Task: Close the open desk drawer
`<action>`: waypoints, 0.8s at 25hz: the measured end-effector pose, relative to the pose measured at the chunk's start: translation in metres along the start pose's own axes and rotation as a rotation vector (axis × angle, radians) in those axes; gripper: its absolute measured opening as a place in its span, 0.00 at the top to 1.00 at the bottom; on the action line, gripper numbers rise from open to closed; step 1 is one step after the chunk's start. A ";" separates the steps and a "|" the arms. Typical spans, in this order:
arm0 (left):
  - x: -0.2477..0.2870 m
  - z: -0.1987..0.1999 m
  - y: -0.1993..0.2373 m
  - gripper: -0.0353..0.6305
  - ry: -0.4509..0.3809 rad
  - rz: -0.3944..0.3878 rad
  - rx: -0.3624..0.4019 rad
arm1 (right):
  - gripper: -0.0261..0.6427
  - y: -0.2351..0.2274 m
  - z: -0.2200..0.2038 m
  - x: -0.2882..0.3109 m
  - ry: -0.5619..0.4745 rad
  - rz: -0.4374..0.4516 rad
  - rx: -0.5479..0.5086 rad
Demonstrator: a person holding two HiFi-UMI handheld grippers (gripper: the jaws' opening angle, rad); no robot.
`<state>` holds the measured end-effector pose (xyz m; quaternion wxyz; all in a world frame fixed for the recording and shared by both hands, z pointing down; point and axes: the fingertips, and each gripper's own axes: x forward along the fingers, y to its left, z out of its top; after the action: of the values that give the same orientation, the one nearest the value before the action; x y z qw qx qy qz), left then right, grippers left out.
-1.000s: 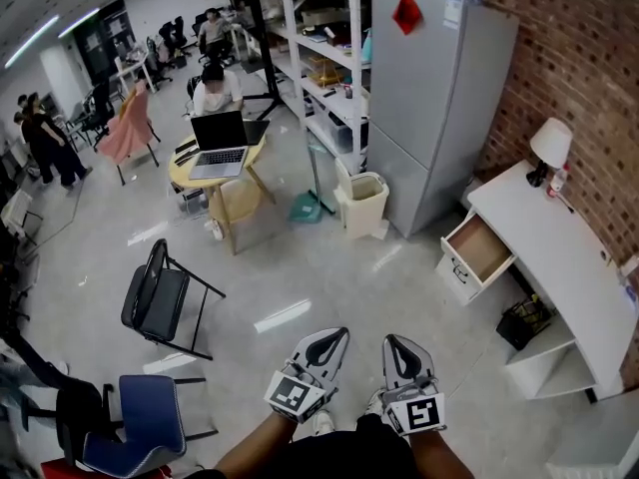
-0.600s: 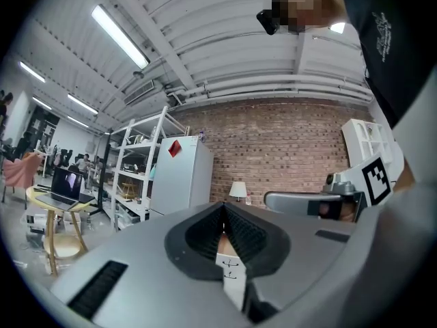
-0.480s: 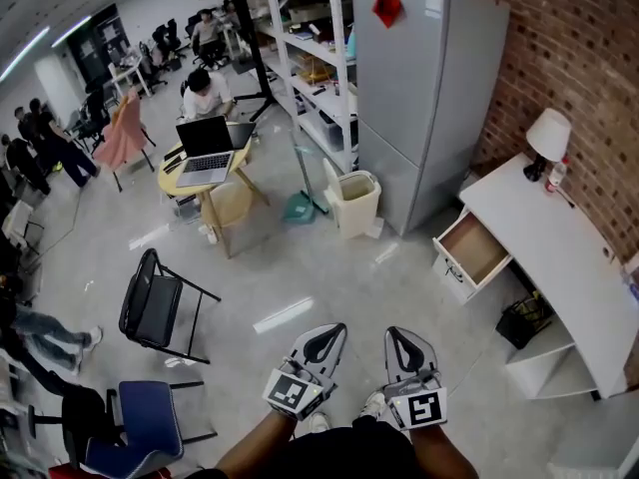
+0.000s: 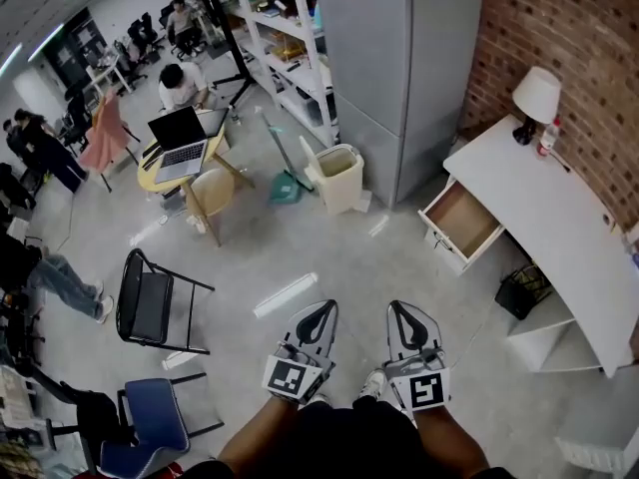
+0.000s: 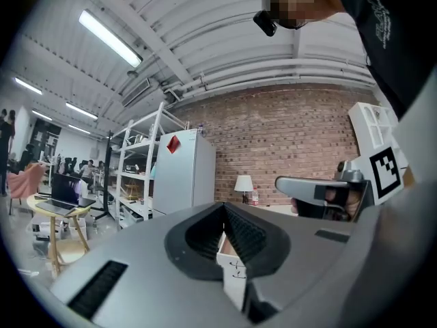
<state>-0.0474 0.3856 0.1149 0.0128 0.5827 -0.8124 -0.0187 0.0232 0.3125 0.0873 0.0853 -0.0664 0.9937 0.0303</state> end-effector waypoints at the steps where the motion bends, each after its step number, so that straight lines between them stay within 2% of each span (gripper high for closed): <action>1: 0.005 -0.003 -0.003 0.94 0.009 -0.008 -0.002 | 0.92 -0.005 -0.001 0.000 -0.007 -0.007 0.010; 8: 0.038 -0.007 -0.019 0.94 0.023 -0.048 0.019 | 0.92 -0.037 -0.014 0.004 0.005 -0.036 0.021; 14: 0.067 -0.010 -0.009 0.94 0.015 -0.077 0.033 | 0.92 -0.053 -0.023 0.021 0.004 -0.059 0.020; 20: 0.108 -0.012 0.004 0.94 0.013 -0.139 0.031 | 0.92 -0.074 -0.033 0.051 0.029 -0.089 -0.004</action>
<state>-0.0851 0.2847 0.1269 0.0075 0.6378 -0.7701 -0.0032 -0.0214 0.2306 0.1071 0.0722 -0.1109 0.9908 0.0276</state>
